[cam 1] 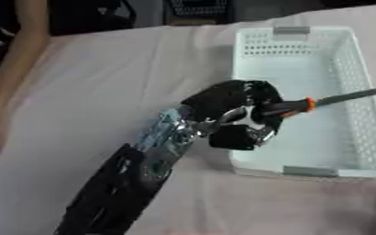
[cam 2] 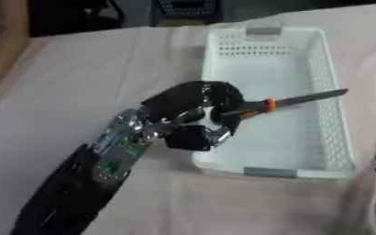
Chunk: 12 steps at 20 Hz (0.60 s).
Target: Pick up objects on the table and place them in the box.
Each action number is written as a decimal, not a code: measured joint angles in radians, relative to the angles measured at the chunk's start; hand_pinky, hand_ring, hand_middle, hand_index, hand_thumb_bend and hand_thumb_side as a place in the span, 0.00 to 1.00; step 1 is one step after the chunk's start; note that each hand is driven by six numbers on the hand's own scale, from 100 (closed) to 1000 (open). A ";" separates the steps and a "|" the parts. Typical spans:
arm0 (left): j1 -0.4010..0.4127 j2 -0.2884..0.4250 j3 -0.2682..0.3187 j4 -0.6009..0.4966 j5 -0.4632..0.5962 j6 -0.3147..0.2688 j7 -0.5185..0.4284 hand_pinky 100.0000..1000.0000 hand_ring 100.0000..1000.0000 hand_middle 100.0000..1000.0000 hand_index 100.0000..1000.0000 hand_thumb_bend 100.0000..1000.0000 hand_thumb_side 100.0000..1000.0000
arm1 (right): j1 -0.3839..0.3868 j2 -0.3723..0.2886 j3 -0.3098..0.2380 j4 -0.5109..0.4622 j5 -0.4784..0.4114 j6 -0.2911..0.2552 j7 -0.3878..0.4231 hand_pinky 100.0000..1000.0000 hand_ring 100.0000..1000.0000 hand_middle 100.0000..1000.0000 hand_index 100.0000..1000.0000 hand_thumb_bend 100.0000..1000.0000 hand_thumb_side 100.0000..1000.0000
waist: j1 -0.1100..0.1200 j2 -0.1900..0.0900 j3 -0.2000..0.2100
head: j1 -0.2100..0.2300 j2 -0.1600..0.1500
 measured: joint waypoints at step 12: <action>0.010 0.046 0.120 -0.209 -0.141 0.033 -0.028 0.84 0.84 0.84 0.80 0.33 0.83 | 0.000 0.000 0.000 0.000 0.001 0.000 0.000 0.37 0.49 0.54 0.78 0.00 0.76 | 0.000 -0.002 0.005 | 0.000 0.001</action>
